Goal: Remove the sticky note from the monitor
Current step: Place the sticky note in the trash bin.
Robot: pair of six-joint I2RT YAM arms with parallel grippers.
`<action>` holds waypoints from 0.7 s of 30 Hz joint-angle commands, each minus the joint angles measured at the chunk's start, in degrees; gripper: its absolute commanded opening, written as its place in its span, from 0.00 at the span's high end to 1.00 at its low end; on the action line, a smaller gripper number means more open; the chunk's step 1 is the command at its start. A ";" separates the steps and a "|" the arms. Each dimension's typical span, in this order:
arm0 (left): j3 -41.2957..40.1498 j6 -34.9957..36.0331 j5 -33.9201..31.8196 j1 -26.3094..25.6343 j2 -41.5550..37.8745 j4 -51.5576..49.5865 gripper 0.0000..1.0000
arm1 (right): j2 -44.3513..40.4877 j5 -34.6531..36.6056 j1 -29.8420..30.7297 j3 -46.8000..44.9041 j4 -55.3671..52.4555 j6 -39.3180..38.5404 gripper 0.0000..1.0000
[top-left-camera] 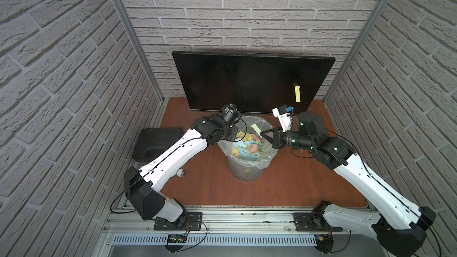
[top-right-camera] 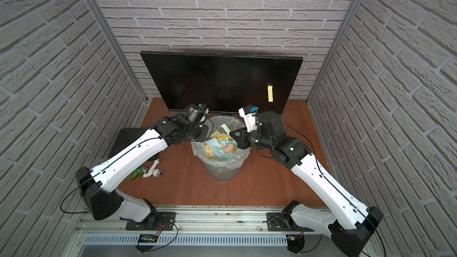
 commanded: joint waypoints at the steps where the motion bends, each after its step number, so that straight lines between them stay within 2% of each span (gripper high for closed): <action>1: -0.52 -0.43 0.74 -0.16 -1.58 1.31 0.64 | 3.51 9.05 4.23 3.11 -6.48 -7.09 0.97; 4: -0.53 -0.38 0.75 -0.17 -1.51 1.31 0.65 | 6.02 11.19 6.76 4.12 -7.08 -7.87 0.97; 6: -0.57 -0.42 0.62 -0.17 -1.60 1.16 0.65 | 7.39 11.67 8.08 4.95 -6.87 -8.09 0.93; 14: -0.57 -0.69 0.71 -0.11 -1.76 1.33 0.65 | 8.95 12.38 8.96 7.13 -6.12 -8.05 0.68; 21: -0.44 -0.64 0.66 -0.16 -1.64 1.41 0.65 | 8.27 12.42 8.88 9.81 -5.33 -7.38 0.63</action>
